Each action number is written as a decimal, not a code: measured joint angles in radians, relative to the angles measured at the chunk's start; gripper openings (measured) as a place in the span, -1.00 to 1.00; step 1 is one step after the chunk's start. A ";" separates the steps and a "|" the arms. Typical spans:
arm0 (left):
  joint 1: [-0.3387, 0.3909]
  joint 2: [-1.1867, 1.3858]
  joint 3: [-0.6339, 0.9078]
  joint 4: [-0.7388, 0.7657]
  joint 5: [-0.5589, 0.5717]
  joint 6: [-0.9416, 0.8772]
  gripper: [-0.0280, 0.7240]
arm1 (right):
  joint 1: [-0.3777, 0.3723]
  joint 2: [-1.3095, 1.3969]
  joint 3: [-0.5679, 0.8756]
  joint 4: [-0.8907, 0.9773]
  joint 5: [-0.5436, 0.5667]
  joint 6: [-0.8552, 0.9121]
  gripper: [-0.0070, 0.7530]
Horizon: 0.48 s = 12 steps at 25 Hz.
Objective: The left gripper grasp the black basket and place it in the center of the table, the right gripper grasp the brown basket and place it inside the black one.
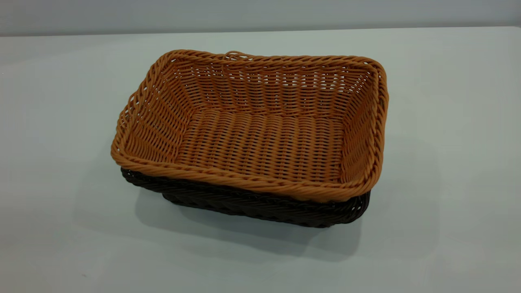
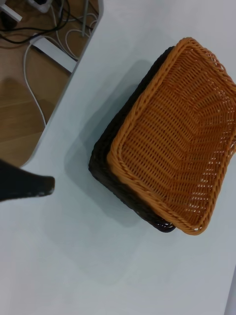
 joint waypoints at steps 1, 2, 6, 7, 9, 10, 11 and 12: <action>0.000 0.000 0.000 0.000 0.000 -0.001 0.63 | 0.000 0.000 0.000 0.000 0.000 0.000 0.55; 0.000 0.000 0.000 0.000 0.000 -0.001 0.63 | 0.000 0.000 0.000 0.000 0.000 0.000 0.55; 0.000 0.000 0.000 0.000 -0.001 -0.003 0.63 | 0.000 -0.002 0.000 0.000 0.000 0.000 0.55; 0.000 0.000 0.000 0.000 -0.001 -0.004 0.63 | 0.000 -0.006 0.000 0.000 0.000 0.000 0.55; 0.000 0.000 0.000 0.000 -0.001 -0.004 0.63 | -0.016 -0.011 0.000 0.001 0.000 0.000 0.55; 0.000 0.000 0.000 0.000 -0.001 -0.004 0.63 | -0.037 -0.011 0.000 0.001 0.000 0.000 0.55; 0.000 0.000 0.000 0.000 -0.001 -0.004 0.63 | -0.069 -0.011 0.000 0.002 0.000 0.000 0.55; 0.000 0.000 0.000 0.000 -0.001 -0.004 0.63 | -0.105 -0.011 0.000 0.002 0.000 0.000 0.55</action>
